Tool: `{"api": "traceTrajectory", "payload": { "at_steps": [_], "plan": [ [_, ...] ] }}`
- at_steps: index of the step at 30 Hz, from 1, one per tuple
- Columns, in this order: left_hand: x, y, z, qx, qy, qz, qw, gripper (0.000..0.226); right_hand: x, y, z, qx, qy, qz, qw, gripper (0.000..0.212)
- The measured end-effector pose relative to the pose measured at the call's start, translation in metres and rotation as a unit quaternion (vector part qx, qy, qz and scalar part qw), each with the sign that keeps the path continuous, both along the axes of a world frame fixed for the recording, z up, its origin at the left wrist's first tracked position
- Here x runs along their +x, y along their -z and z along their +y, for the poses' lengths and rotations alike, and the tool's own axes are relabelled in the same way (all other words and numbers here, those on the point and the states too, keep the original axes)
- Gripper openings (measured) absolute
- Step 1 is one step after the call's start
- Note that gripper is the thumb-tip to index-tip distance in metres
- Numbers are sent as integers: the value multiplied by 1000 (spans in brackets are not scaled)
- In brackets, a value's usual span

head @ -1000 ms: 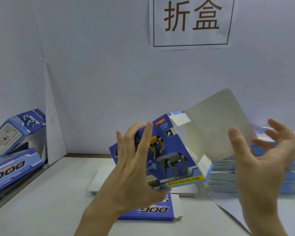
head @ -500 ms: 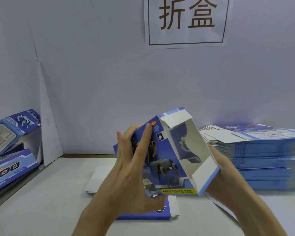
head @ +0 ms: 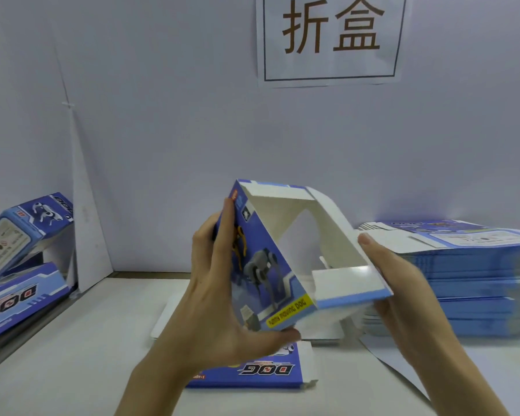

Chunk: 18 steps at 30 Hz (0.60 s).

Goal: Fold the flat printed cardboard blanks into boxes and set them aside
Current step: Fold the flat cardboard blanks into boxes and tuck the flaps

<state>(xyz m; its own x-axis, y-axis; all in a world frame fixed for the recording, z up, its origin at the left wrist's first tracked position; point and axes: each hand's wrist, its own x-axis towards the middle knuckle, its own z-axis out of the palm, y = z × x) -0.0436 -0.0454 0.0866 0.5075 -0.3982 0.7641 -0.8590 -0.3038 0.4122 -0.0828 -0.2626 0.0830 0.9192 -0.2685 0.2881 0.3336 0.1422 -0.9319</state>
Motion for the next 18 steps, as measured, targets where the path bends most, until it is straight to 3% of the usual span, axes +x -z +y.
{"api": "traceTrajectory", "payload": {
  "at_steps": [4,9,15,17,18],
  "plan": [
    [0,9,18,29,-15,-4,999,132,-6,-4,-11,-55,157,-108,980,18],
    [-3,10,14,114,-111,-59,985,123,-3,0,-12,-151,309,-206,916,38],
    [-1,17,6,145,-144,-66,977,125,4,14,-4,-323,397,-320,797,32],
    [0,19,5,152,-157,-78,973,122,5,16,-5,-319,381,-313,810,27],
    [1,19,5,150,-167,-87,971,121,3,12,-5,-280,340,-290,849,23]
  ]
}}
